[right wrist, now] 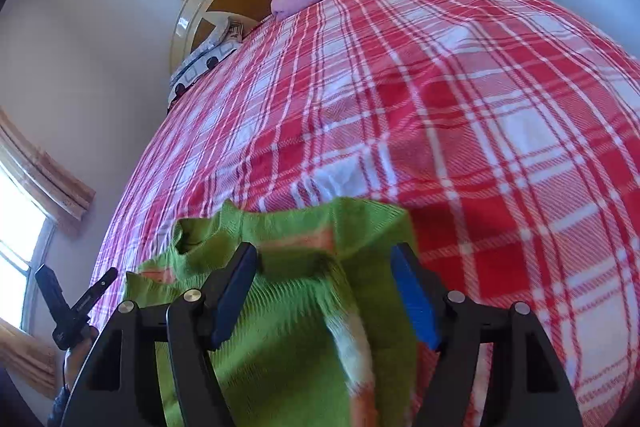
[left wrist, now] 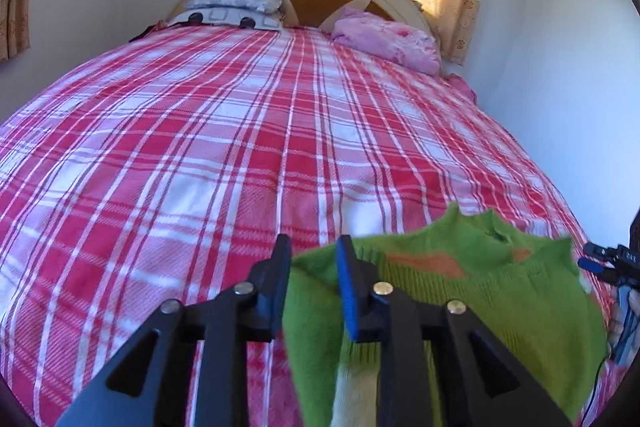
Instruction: Fold small clothes
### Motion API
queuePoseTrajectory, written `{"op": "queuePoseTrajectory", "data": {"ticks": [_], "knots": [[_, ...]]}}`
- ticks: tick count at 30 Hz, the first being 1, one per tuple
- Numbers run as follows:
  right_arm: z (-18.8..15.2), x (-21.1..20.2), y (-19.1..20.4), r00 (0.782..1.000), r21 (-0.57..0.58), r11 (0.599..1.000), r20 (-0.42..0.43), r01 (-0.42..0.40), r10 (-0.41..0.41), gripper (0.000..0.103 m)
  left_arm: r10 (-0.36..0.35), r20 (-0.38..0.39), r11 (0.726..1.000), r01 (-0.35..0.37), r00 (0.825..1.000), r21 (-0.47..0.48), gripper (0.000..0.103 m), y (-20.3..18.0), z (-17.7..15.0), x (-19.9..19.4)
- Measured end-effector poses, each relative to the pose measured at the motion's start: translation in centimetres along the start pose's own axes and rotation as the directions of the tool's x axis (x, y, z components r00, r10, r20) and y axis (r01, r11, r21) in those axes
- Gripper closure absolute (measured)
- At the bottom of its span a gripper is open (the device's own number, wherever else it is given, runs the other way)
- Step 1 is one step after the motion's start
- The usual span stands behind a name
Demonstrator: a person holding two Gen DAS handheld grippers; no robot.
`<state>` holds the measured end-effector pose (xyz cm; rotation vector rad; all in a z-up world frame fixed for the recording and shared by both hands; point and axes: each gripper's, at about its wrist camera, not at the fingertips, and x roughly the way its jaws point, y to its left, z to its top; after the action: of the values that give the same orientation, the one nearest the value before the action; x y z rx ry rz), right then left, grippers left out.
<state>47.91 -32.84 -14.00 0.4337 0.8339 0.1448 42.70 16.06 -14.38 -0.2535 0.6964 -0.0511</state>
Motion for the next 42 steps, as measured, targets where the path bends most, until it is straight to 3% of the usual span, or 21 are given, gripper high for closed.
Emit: {"op": "queuePoseTrajectory", "data": {"ticks": [7,10,14,15,16,18,21,23,27,31,35,42], "knots": [[-0.7,-0.9,1.3,0.999,-0.125,0.991,-0.012,0.05,-0.052,0.034,-0.014,-0.079,0.991,0.024,0.997,0.129,0.075,-2.1,-1.2,1.1],[-0.5,0.1,3.5,0.997,-0.222,0.974,-0.036,0.053,-0.063,0.037,-0.034,-0.095,0.985,0.05,0.995,0.166,0.067,-2.8,-0.7,1.7],[0.0,3.2,6.0,0.988,-0.335,0.937,-0.085,0.095,-0.131,0.044,-0.009,-0.151,0.972,0.044,0.988,0.231,0.067,-3.7,-0.6,3.7],[-0.1,4.2,6.3,0.981,-0.353,0.928,-0.101,0.12,-0.166,0.054,-0.019,-0.168,0.971,0.058,0.986,0.233,0.072,-3.9,-0.6,4.1],[0.0,4.9,6.5,0.975,-0.369,0.918,-0.105,0.146,-0.198,0.061,-0.031,-0.177,0.97,0.072,0.984,0.233,0.092,-4.0,-0.7,4.3],[-0.1,5.6,7.1,0.97,-0.403,0.9,-0.101,0.165,-0.223,0.099,-0.043,-0.175,0.964,0.087,0.984,0.252,0.098,-4.3,-0.8,4.2],[0.1,4.0,8.1,0.982,-0.424,0.893,-0.037,0.151,-0.183,0.099,-0.077,-0.118,0.957,0.106,0.99,0.269,0.098,-4.6,-0.3,2.6],[0.6,1.9,8.4,0.989,-0.407,0.901,0.035,0.147,-0.145,0.099,-0.11,-0.068,0.969,0.123,0.992,0.215,0.099,-3.8,0.7,1.2],[1.5,-0.4,7.4,0.984,-0.347,0.923,0.125,0.165,-0.129,0.1,-0.105,-0.027,0.981,0.108,0.994,0.163,0.099,-2.8,1.5,1.0],[1.7,0.3,5.3,0.974,-0.289,0.933,0.134,0.213,-0.181,0.1,-0.048,-0.037,0.991,0.052,0.998,0.125,0.099,-1.9,1.0,2.6],[1.5,1.2,3.6,0.969,-0.246,0.94,0.133,0.235,-0.208,0.1,-0.046,-0.04,0.997,0.048,0.998,0.061,0.098,-0.5,0.4,3.2],[1.0,3.6,2.4,0.961,-0.257,0.926,0.086,0.276,-0.263,0.1,0.015,-0.096,0.993,-0.004,0.995,0.12,0.098,-1.7,0.2,5.2]]}}
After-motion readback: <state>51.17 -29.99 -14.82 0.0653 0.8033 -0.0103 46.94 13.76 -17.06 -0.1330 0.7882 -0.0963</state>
